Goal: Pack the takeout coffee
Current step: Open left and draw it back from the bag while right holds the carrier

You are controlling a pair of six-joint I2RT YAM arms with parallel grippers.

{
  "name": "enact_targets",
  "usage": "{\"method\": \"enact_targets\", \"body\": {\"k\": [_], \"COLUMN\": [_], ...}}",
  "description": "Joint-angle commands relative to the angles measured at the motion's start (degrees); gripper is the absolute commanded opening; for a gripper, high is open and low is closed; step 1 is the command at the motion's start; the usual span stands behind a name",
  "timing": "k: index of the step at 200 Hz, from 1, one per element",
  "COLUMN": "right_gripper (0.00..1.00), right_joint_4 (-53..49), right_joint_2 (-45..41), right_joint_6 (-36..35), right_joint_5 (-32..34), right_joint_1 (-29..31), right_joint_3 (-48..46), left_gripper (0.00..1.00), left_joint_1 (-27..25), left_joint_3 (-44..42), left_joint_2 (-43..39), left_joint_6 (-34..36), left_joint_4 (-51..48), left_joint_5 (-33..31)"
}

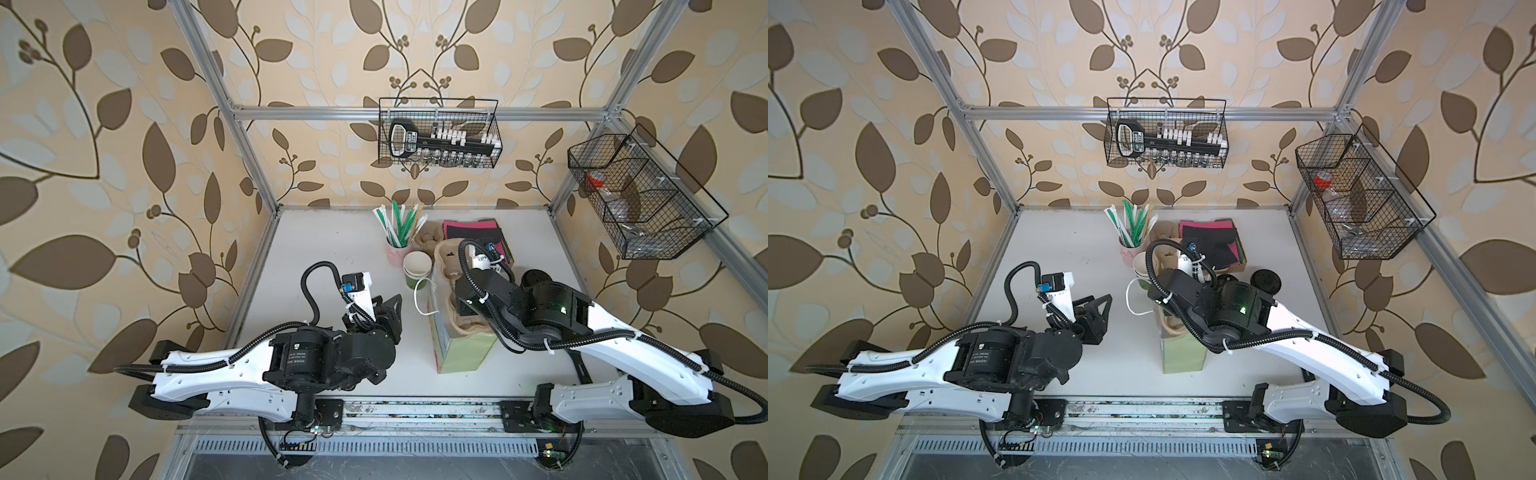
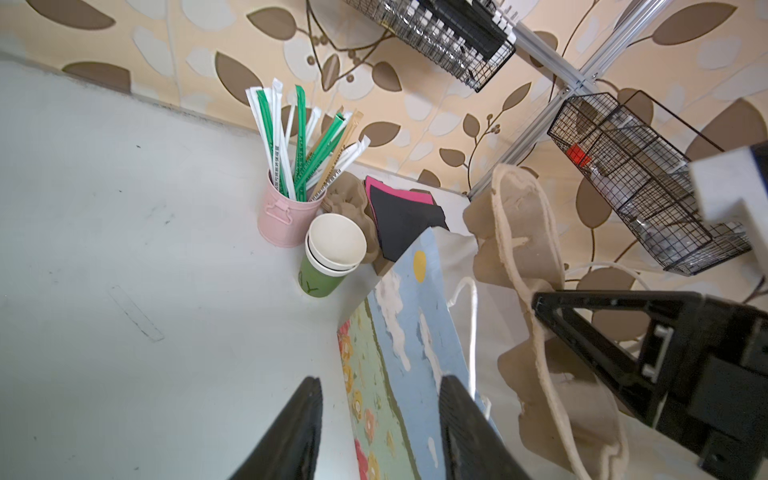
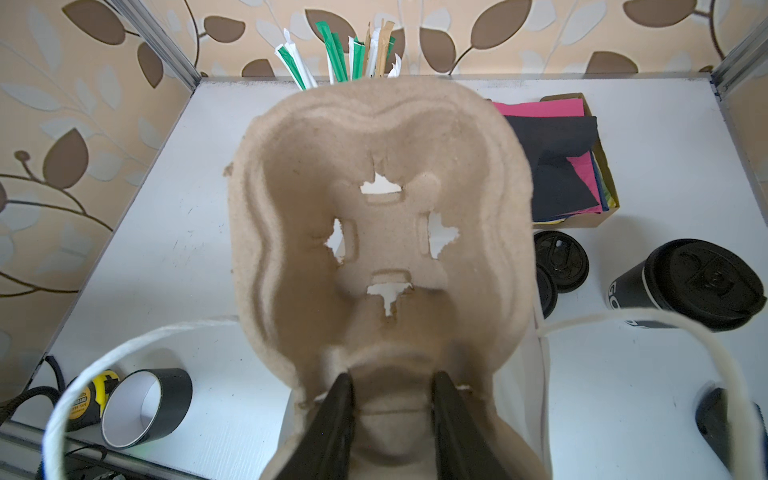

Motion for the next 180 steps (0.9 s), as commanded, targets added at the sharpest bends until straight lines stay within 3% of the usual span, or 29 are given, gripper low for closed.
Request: {"method": "enact_targets", "body": {"k": [1,44,72,119,180], "right_gripper": [0.33,0.32,0.32,0.32,0.32], "right_joint_4": [-0.54,1.11,1.08,0.92,-1.55], "right_joint_2": [0.56,1.46,1.73,1.60,1.21], "right_joint_6": [-0.38,-1.34,-0.44,1.09,3.05], "right_joint_5": [-1.08,-2.65,-2.83,-3.10,-1.54], "right_joint_1": [-0.71,-3.10,-3.08,-2.16,0.02], "right_joint_3": [-0.89,-1.42,-2.54,-3.77,-2.09], "left_gripper": [0.48,0.49,0.49,0.49,0.49], "left_joint_1": [-0.13,0.15,0.19,0.13,0.11], "left_joint_3": [2.96,1.23,-0.88,-3.63,-3.70], "left_joint_2": [-1.62,-4.83,-7.56,-11.62,-10.61], "left_joint_6": [8.93,19.93,22.61,23.01,21.29], "left_joint_4": [-2.61,-0.59,-1.00,-1.71,-3.61], "left_joint_5": [-8.33,-15.42,-17.79,-20.36,-20.27]}}
